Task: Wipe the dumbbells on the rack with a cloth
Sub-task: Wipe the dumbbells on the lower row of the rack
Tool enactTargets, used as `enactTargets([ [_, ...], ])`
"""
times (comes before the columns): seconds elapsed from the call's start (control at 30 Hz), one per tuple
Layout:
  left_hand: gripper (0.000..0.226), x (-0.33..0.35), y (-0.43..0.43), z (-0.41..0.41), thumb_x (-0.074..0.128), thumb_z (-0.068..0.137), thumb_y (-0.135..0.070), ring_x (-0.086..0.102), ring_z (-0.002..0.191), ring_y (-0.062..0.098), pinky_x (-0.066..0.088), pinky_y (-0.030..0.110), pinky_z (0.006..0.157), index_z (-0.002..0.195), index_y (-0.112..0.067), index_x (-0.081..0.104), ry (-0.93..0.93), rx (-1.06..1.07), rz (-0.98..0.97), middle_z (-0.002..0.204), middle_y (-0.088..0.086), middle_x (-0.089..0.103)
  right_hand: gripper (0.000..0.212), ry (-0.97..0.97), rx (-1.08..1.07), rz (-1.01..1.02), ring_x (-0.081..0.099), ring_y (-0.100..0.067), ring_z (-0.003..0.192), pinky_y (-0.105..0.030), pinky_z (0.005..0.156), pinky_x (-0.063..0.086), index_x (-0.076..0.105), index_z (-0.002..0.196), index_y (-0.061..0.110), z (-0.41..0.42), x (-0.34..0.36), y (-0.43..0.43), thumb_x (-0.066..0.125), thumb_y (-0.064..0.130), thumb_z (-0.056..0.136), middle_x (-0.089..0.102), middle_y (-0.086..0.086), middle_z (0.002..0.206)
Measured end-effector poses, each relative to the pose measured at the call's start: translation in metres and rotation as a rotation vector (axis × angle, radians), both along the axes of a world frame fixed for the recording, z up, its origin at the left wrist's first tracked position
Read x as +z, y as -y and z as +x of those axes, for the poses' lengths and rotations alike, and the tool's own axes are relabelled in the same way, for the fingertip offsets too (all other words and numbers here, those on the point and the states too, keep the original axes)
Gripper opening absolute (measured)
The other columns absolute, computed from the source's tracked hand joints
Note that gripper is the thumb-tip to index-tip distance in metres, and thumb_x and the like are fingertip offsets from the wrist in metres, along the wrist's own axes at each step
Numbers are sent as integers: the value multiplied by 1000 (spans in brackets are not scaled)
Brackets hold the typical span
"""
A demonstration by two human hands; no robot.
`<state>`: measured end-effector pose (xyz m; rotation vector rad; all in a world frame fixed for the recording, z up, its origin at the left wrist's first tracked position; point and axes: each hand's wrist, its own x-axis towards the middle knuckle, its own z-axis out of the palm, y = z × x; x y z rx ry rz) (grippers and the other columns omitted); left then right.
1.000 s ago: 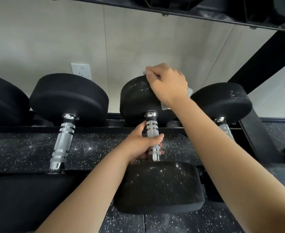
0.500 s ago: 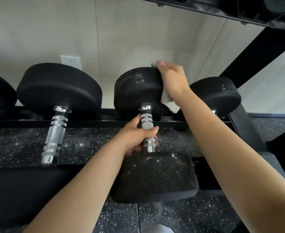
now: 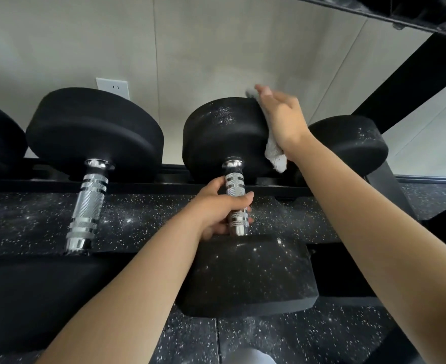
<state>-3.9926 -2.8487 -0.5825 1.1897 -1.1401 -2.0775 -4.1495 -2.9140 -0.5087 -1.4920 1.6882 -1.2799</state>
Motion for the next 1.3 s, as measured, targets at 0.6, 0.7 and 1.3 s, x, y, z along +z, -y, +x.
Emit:
enactTargets([
  [0.6,60,0,2,1,71,84,-14,70,79,26,58,33,57,136,-26,44,-7,3,-1,105,14,70,42,-274,30,-125,49,-2,129,-35,114,33,67,123,33,4,-4,-4,39,52,99,57,22,137],
  [0.7,59,-2,1,2,70,84,-14,70,78,26,58,33,58,136,-26,45,-11,2,-3,103,14,69,47,-233,104,-233,44,-2,135,-38,117,32,59,136,25,-5,-11,-7,38,47,100,52,15,143],
  [1.3,57,-5,1,1,72,84,-15,70,84,26,60,37,67,134,-29,47,-11,-6,-37,103,14,71,51,-1144,556,-195,40,-14,141,-38,115,31,54,140,23,20,40,10,28,48,104,52,6,146],
])
